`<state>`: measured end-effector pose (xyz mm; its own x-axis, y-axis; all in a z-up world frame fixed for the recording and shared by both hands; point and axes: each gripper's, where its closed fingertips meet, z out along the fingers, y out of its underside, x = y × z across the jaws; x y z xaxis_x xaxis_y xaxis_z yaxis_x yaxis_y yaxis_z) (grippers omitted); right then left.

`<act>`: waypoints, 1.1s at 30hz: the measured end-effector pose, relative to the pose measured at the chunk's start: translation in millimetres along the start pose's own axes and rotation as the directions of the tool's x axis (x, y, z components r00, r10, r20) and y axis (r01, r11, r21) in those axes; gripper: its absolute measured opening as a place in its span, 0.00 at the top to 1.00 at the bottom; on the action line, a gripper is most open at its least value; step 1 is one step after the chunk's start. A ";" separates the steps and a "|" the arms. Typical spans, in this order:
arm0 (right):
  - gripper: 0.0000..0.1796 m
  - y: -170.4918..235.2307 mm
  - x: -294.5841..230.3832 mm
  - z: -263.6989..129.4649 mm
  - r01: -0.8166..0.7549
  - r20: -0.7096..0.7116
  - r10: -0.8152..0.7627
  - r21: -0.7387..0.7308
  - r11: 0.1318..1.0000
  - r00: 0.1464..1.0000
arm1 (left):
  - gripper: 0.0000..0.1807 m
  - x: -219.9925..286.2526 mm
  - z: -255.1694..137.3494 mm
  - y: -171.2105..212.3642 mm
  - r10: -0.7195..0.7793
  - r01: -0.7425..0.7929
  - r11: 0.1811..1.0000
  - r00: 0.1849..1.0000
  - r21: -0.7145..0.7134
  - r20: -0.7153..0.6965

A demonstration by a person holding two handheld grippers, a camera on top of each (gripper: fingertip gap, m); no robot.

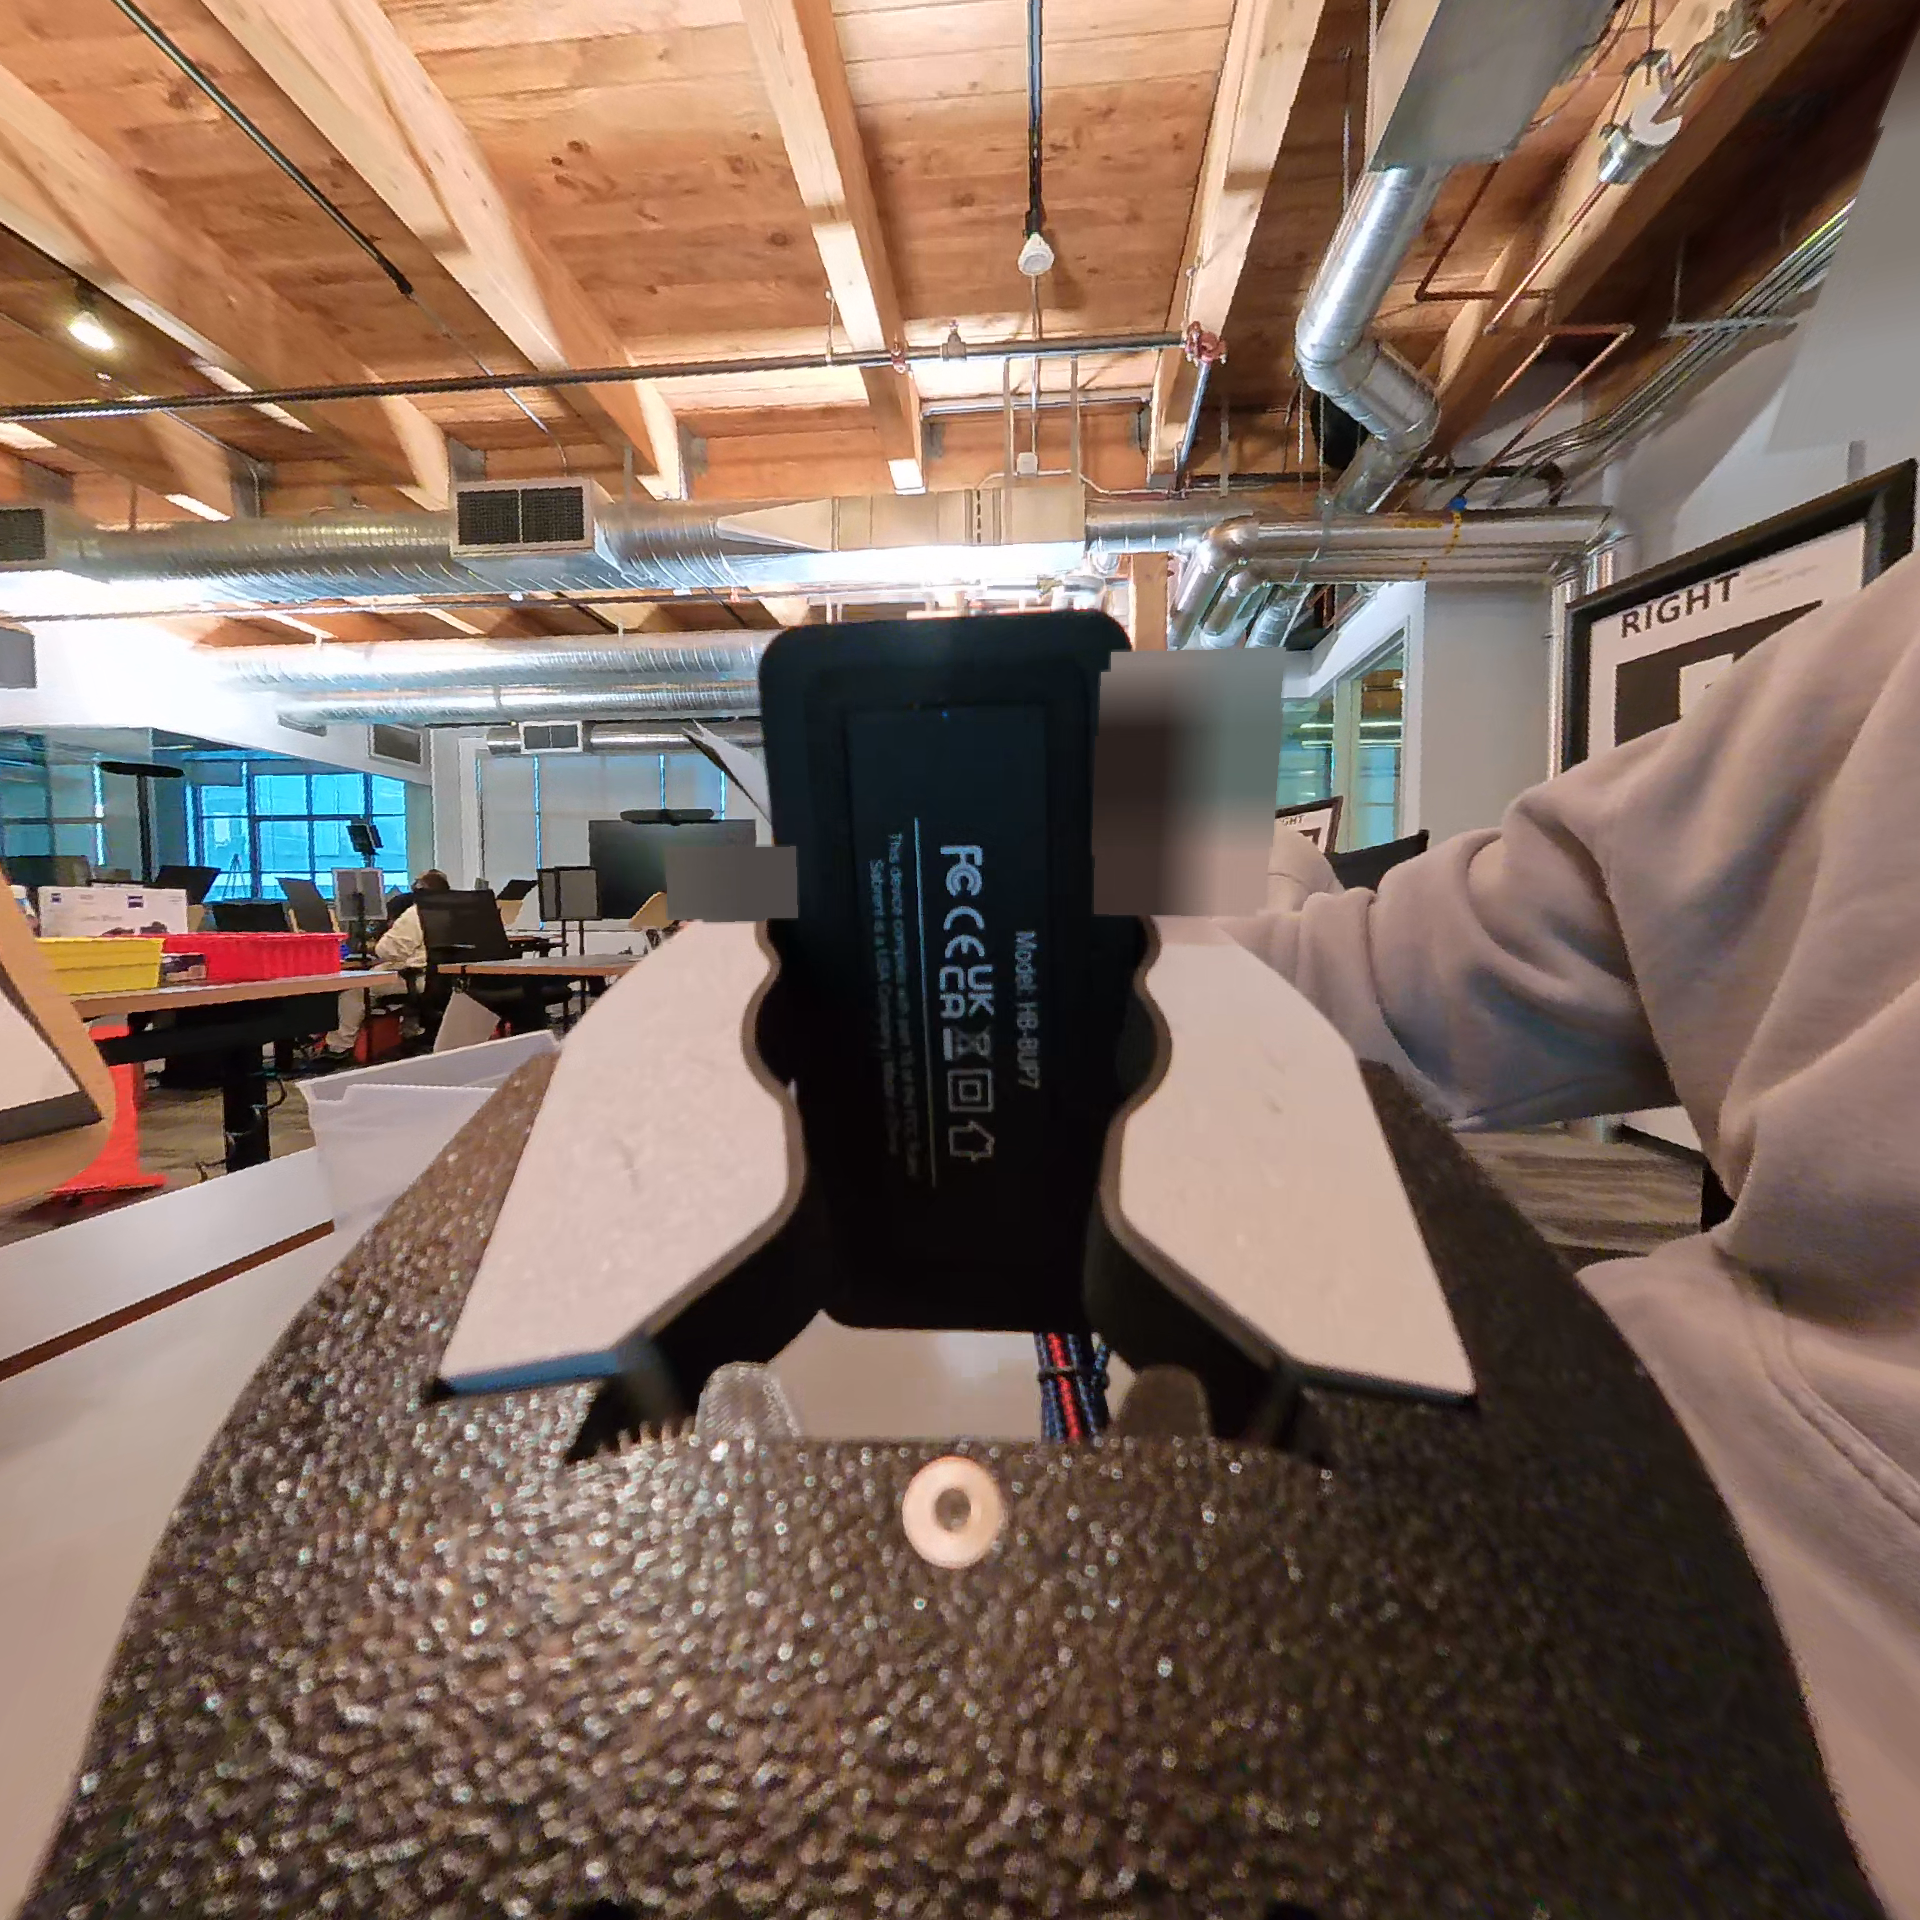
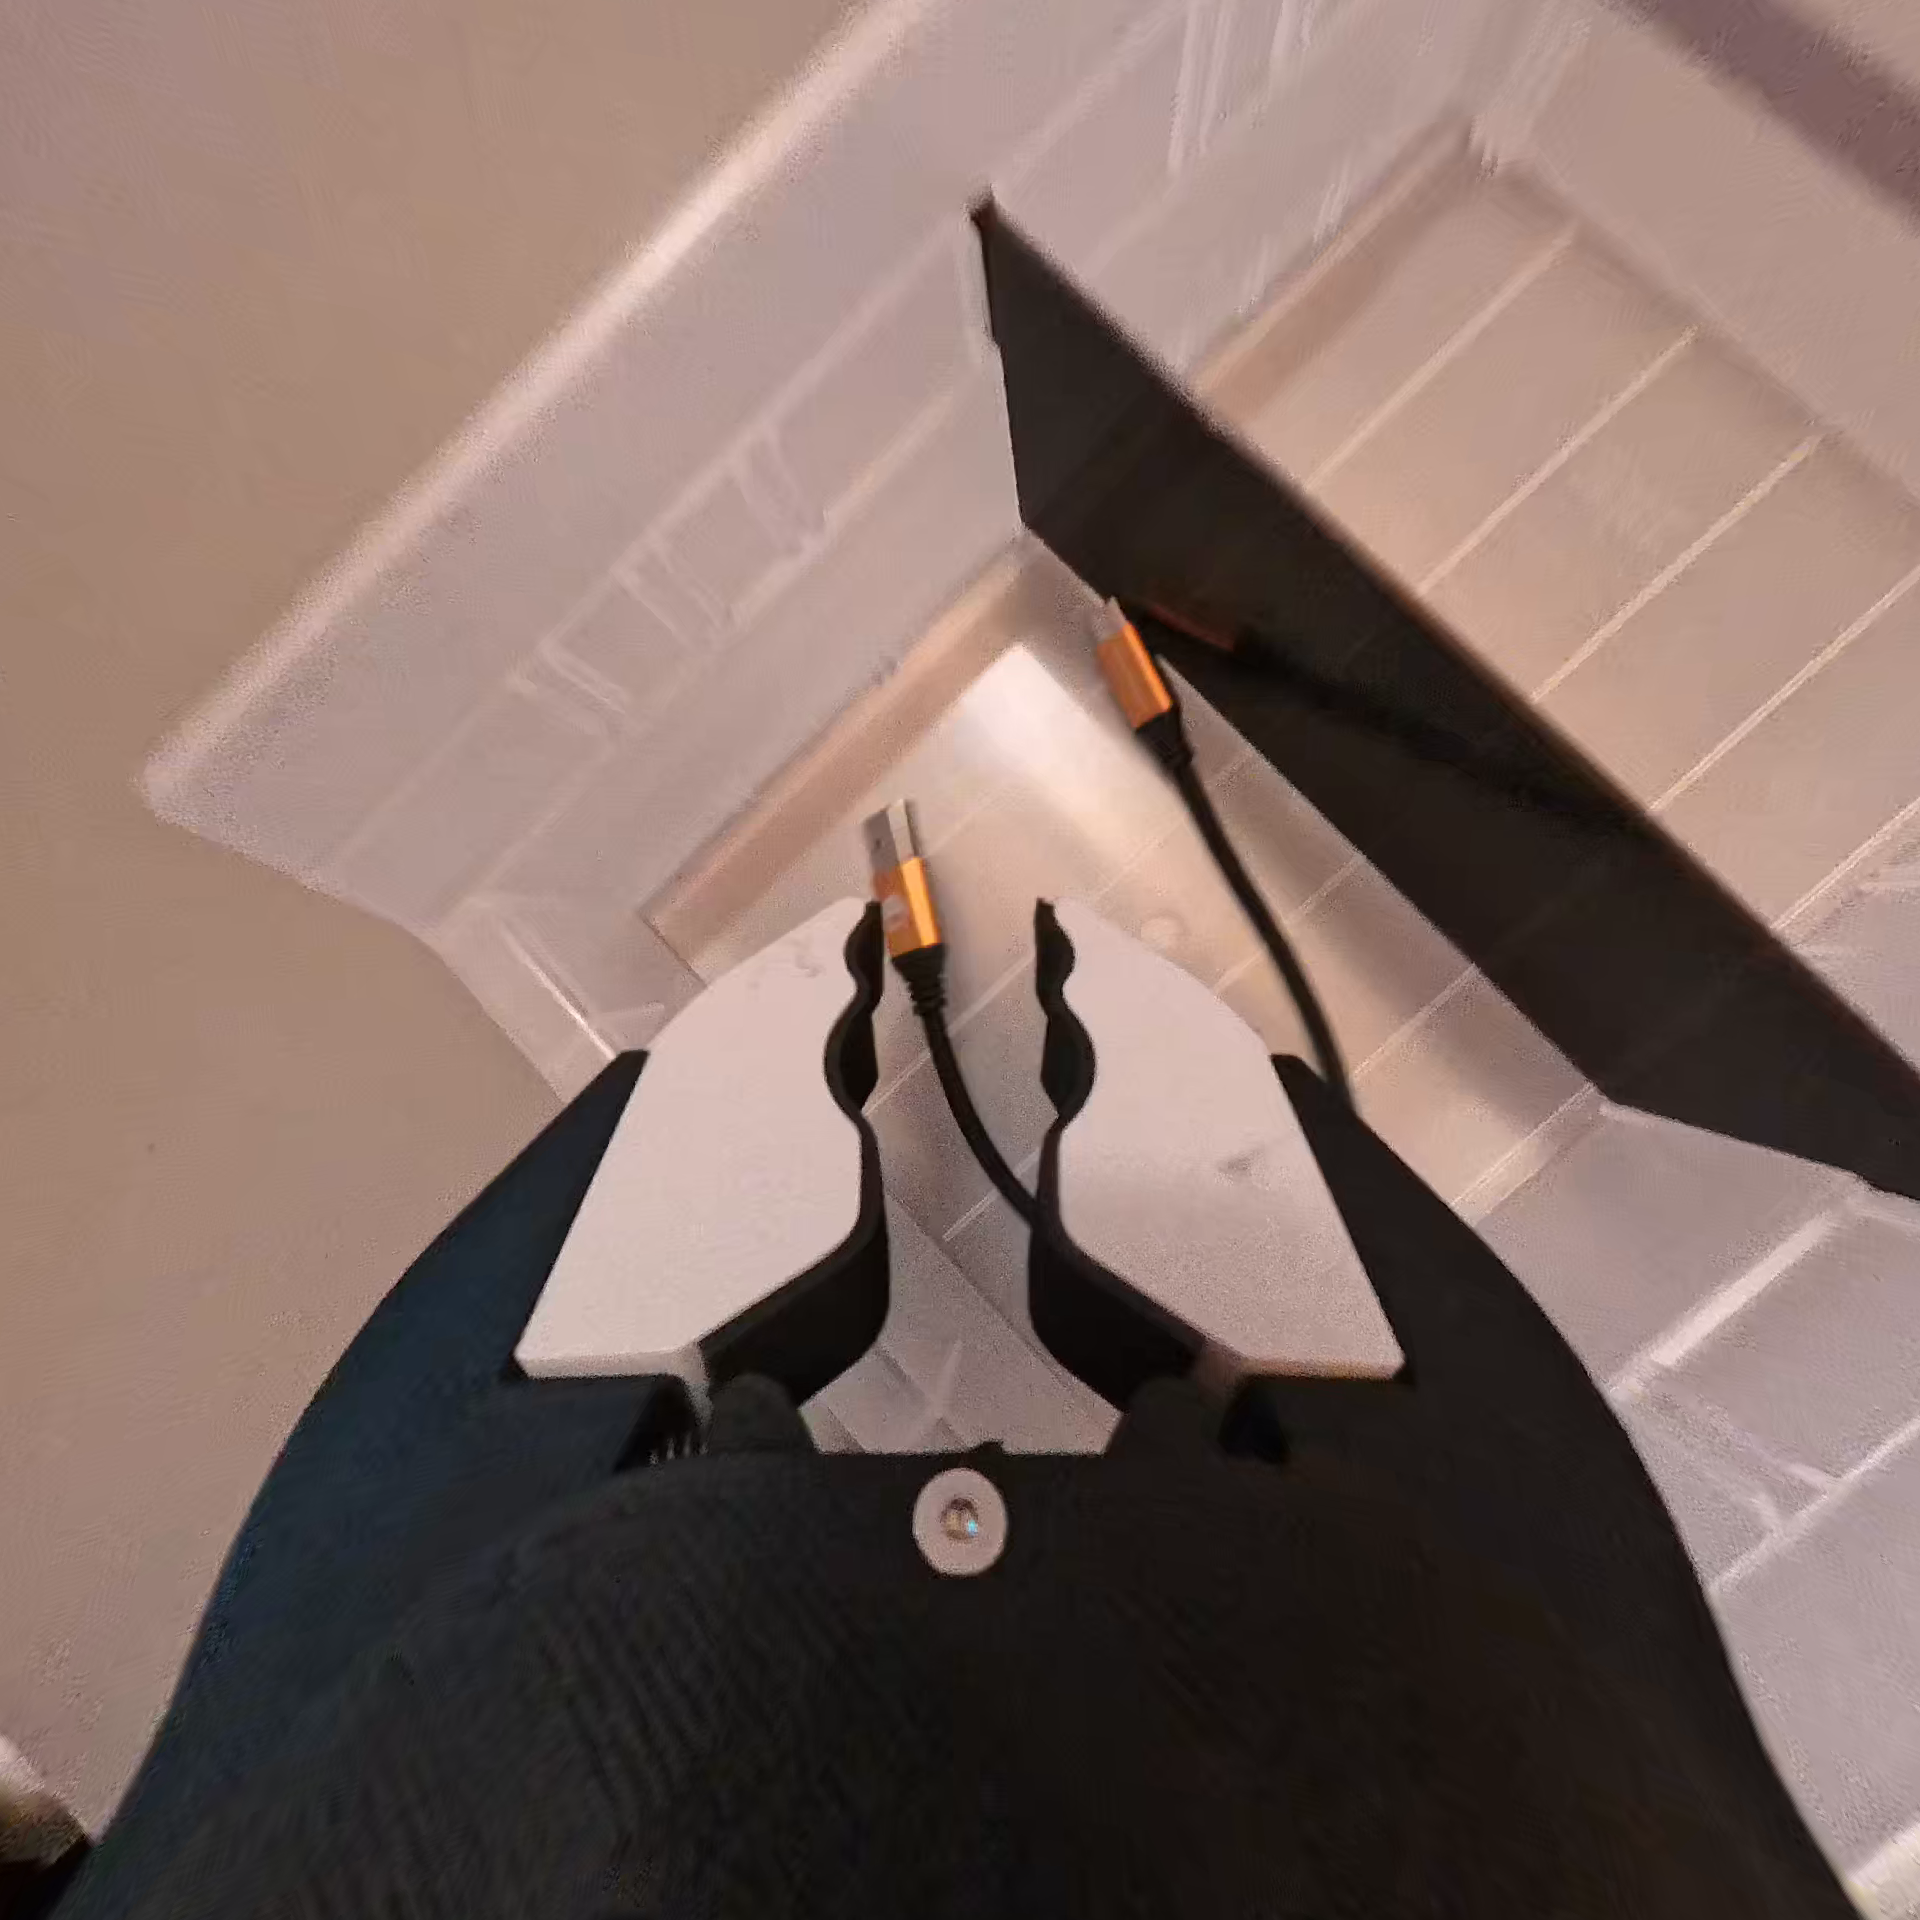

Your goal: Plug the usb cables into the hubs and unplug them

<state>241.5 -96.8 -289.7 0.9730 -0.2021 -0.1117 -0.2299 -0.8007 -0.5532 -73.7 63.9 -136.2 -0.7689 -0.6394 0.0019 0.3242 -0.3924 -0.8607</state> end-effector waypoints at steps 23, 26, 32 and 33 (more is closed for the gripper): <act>0.65 -85.9 -344.7 -64.7 0.138 0.219 -0.468 0.776 0.616 0.856 | 0.67 11.2 18.3 34.3 0.014 -0.018 0.988 0.999 -0.151 -0.029; 0.69 -89.4 -349.3 -65.2 0.144 0.195 -0.474 0.797 0.587 0.859 | 0.67 15.9 20.2 39.0 0.021 -0.030 0.985 0.998 -0.171 -0.052; 0.74 -80.7 -354.5 -47.9 0.215 0.177 -0.527 0.772 0.598 0.831 | 0.67 17.6 20.4 40.8 0.028 -0.040 0.981 0.997 -0.187 -0.066; 0.76 -79.8 -356.4 -45.9 0.224 0.180 -0.539 0.770 0.598 0.823 | 0.66 17.6 20.3 40.5 0.029 -0.041 0.982 0.997 -0.186 -0.067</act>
<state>-88.0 13.2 -167.8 0.9284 0.3671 0.0581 0.0974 -0.0895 -0.9912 -62.9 23.3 -160.7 -0.7943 -0.6049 -0.0568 0.2472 -0.2364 -0.9397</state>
